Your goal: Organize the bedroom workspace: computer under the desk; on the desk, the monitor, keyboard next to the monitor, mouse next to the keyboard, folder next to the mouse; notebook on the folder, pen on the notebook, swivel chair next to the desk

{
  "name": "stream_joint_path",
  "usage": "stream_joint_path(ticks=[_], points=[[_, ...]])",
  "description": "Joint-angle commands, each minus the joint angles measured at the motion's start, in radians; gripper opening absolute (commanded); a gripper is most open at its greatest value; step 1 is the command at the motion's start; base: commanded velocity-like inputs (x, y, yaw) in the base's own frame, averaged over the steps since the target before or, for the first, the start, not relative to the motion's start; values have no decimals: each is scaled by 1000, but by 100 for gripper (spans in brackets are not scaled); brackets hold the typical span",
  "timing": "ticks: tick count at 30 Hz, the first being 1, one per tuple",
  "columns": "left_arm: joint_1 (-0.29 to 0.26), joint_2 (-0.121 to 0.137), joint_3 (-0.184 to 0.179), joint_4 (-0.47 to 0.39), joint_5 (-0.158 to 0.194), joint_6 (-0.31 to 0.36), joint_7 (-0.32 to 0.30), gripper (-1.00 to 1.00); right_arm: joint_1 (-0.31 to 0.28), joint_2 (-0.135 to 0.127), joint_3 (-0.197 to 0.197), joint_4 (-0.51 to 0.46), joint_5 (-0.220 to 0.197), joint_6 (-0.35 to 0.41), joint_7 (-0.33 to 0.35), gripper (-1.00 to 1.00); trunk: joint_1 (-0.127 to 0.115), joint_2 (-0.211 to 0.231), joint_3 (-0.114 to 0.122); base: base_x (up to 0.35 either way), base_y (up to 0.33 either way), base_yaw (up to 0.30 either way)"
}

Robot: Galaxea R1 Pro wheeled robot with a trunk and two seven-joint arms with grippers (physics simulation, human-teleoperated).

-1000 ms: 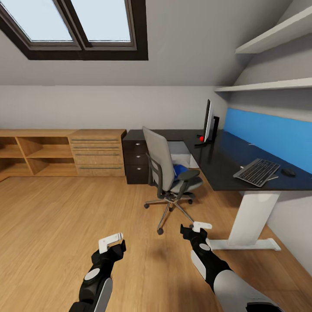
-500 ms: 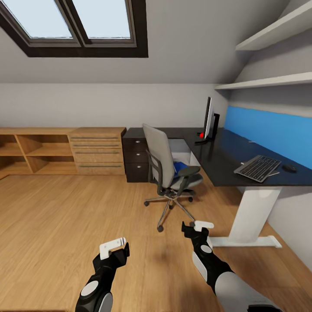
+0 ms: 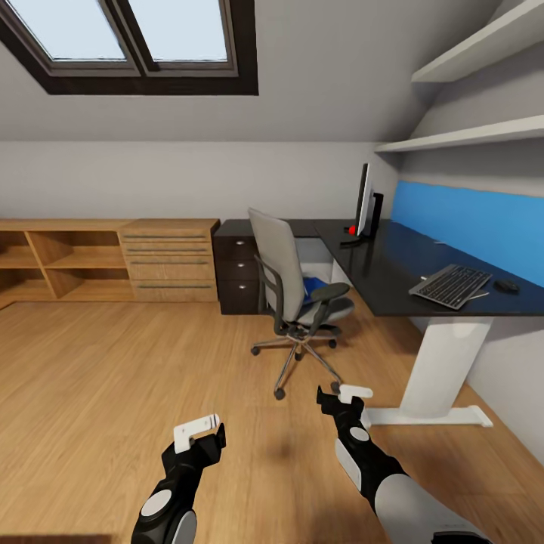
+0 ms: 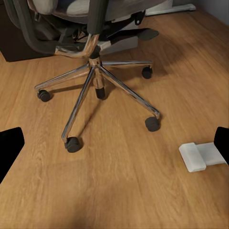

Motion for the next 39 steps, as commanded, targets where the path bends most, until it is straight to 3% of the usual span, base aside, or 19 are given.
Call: stream_joint_path(ticks=[1, 10, 17, 23, 25, 27, 33, 35, 39], points=[[-1, 0, -1, -1, 10, 3, 8, 100, -1, 1, -3, 1, -2, -4, 1, 100, 4, -8, -4, 0, 0, 0], [-1, 0, 0, 1, 10, 3, 8, 100, -1, 0, -3, 1, -2, -4, 1, 100, 38, -71, -32, 0, 0, 0], [-1, 0, 1, 17, 12, 1, 9, 100, -1, -12, -3, 3, -2, -7, 0, 100, 38, -71, -32, 0, 0, 0], [-1, 18, 3, 35, 14, 0, 10, 100, -1, -22, -3, 4, -2, -12, 3, 100, 38, -71, -32, 129, -60, 0], [-1, 19, 2, 36, 14, 0, 9, 100, -1, -32, -5, 9, -3, -11, 2, 100, 38, -71, -32, 260, -151, 0], [-1, 20, 0, 34, 13, 0, 9, 100, -2, -72, -7, 36, -5, -7, 0, 100, 38, -71, -32, 282, -191, 0], [-1, 20, -2, 34, 13, -1, 10, 100, -35, -121, -8, 74, -6, 28, -1, 100, 38, -71, -32, 284, -206, 0], [-1, 20, -2, 34, 13, -1, 11, 100, -53, -132, -7, 115, -8, 38, 0, 100, 38, -71, -32, 290, -172, 0], [-1, 21, 0, 34, 13, -3, 12, 100, -57, -131, -2, 156, -9, 22, 5, 100, 38, -71, -32, 312, -52, 0]])
